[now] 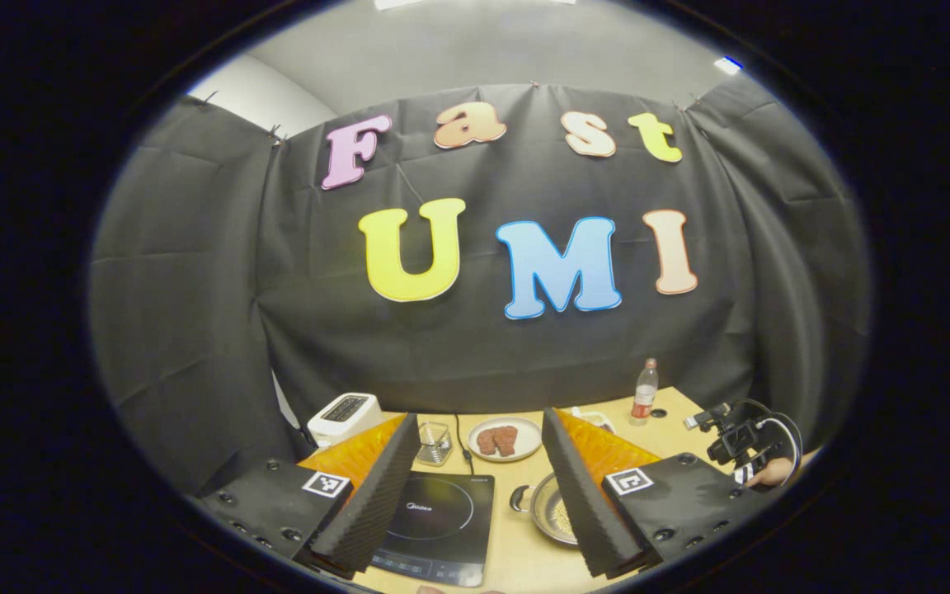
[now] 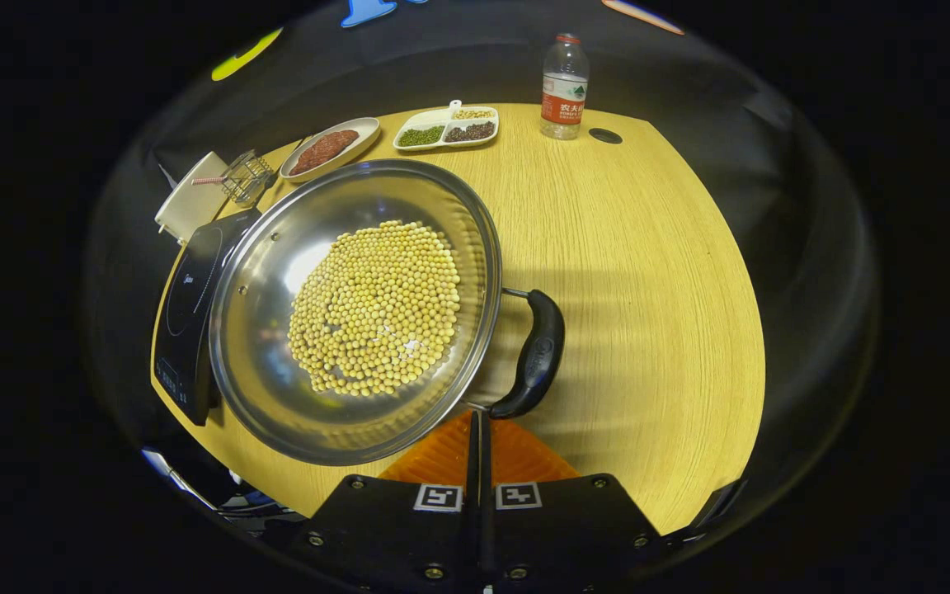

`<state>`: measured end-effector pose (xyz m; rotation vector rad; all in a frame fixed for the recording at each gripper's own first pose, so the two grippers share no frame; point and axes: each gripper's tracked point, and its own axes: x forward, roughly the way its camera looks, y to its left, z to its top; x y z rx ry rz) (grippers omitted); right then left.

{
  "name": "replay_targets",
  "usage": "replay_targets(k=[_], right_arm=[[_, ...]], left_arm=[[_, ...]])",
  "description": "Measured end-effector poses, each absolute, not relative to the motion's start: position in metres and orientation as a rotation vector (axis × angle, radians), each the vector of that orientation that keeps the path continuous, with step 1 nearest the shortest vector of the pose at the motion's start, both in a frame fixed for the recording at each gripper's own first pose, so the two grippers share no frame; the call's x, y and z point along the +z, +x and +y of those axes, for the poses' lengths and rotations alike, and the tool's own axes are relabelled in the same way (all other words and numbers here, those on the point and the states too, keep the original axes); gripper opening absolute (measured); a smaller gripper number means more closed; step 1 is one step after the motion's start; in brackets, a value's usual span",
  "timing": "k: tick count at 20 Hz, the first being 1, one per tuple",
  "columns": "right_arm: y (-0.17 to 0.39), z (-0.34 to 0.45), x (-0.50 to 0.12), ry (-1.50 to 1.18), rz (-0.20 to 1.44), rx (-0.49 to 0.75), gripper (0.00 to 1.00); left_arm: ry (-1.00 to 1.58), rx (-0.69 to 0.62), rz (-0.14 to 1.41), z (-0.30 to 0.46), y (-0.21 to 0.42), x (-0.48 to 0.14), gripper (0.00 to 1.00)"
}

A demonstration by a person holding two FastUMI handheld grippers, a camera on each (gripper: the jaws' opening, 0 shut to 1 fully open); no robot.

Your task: First push the handle of the pot to place it horizontally, then grasp the pot with both hands and set it on the induction cooktop.

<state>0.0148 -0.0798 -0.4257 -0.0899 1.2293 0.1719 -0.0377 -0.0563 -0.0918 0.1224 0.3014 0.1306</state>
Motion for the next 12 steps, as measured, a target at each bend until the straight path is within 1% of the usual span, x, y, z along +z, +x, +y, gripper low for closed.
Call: replay_targets(k=[1, 2, 9, 12], right_arm=[[0.019, -0.082, -0.426, -0.096, 1.228, 0.174, 0.01], [0.021, -0.084, -0.427, -0.103, 1.227, 0.175, 0.00], [0.042, -0.095, -0.427, -0.097, 1.210, 0.168, 0.01], [0.047, -0.097, -0.428, -0.096, 1.206, 0.160, 0.00]], left_arm=[[0.124, 0.132, 0.303, -0.059, -0.036, -0.092, 0.97], [0.126, 0.134, 0.304, -0.062, -0.035, -0.093, 0.99], [0.122, 0.124, 0.314, -0.075, -0.031, -0.100, 0.99], [0.109, 0.101, 0.337, -0.078, -0.025, -0.112, 0.97]])
